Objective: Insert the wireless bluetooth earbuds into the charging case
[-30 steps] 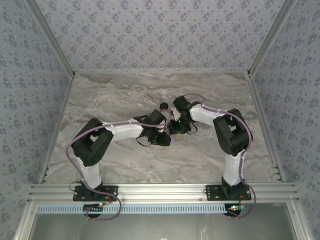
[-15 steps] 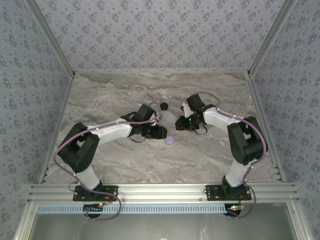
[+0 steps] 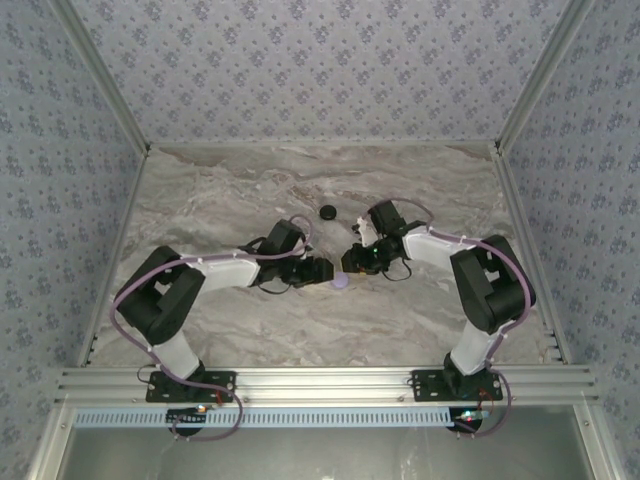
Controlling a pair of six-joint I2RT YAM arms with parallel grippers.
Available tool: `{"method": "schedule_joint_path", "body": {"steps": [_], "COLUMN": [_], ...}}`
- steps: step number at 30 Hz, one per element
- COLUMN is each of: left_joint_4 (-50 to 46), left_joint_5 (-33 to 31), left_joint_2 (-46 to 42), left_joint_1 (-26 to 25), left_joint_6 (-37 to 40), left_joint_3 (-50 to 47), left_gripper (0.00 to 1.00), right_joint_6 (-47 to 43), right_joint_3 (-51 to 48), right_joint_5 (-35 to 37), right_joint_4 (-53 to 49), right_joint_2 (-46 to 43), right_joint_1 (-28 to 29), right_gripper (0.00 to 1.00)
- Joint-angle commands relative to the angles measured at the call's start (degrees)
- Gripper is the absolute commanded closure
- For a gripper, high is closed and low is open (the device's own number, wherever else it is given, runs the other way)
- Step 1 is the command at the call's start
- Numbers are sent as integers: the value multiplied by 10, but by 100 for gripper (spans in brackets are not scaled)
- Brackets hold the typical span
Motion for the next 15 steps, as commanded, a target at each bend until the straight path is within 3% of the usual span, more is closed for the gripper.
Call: {"method": "schedule_joint_path", "body": {"steps": [1, 15], "left_joint_4": [18, 18], "left_joint_5": [7, 2], "left_joint_2": [19, 48], "left_joint_1": [-7, -19], "left_joint_6": [-11, -17], "left_joint_3": [7, 26], "left_gripper": [44, 47], "right_joint_6": [7, 10], "right_joint_3": [-2, -26], "right_joint_5": [0, 5], "right_joint_4": [-4, 7], "right_joint_2": [11, 17], "right_joint_1": [4, 7], "right_gripper": [70, 77]}}
